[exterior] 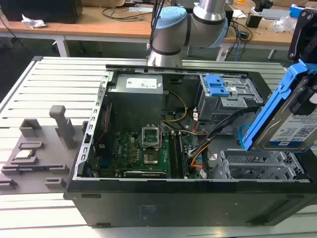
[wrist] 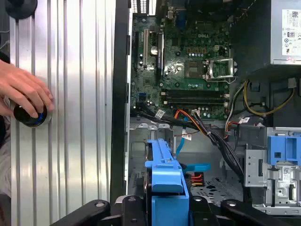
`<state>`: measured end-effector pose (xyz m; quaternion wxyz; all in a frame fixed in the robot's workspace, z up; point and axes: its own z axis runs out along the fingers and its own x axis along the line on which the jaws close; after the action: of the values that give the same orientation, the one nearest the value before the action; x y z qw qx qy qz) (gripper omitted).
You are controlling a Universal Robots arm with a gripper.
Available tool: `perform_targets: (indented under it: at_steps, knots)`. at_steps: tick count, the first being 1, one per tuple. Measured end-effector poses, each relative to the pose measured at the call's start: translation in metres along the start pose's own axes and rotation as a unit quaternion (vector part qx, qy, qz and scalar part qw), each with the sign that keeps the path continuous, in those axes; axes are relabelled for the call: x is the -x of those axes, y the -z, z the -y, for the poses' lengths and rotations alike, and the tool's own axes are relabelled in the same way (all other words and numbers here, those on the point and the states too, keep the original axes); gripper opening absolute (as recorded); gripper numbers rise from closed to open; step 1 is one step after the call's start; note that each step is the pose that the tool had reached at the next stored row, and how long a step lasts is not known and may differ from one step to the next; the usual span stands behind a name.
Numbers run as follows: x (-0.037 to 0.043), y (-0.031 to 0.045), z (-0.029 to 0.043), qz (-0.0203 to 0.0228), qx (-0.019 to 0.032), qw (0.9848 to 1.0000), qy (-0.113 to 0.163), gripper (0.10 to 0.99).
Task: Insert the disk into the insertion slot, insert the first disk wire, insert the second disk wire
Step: 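Insert the disk into the insertion slot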
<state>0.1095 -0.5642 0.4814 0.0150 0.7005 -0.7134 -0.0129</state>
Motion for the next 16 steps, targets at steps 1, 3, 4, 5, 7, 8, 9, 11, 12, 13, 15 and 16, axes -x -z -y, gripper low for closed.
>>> perform_targets:
  at_steps: [1,3,4,5,7,8,9,11,12,13,15,16]
  knots:
    - [0.0001,-0.0004,-0.0001,0.0006,0.0,1.0,0.0,0.365]
    - [0.0001,-0.007,-0.0005,0.0007,0.0,1.0,0.0,0.365]
    - [0.0001,-0.0088,-0.0006,0.0007,0.0,1.0,0.0,0.365]
    - [0.0001,-0.012,-0.0005,0.0007,0.0,1.0,0.0,0.365]
    - [0.0003,-0.0156,-0.0004,0.0007,0.0,1.0,0.0,0.365]
    - [0.0005,-0.0197,-0.0004,0.0008,0.0,1.0,0.0,0.365]
    - [0.0015,-0.0248,-0.0016,0.0007,0.0,1.0,0.0,0.365]
    - [0.0033,-0.0287,-0.0032,0.0008,0.0,1.0,0.0,0.365]
    - [0.0047,-0.0309,-0.0038,0.0008,0.0,1.0,-0.001,0.365]
    - [0.0062,-0.0339,-0.0051,0.0008,0.0,1.0,-0.001,0.365]
    - [0.0096,-0.04,-0.0066,0.0008,0.0,1.0,-0.002,0.365]
    - [0.0096,-0.0413,-0.0074,0.0009,0.0,1.0,-0.002,0.365]
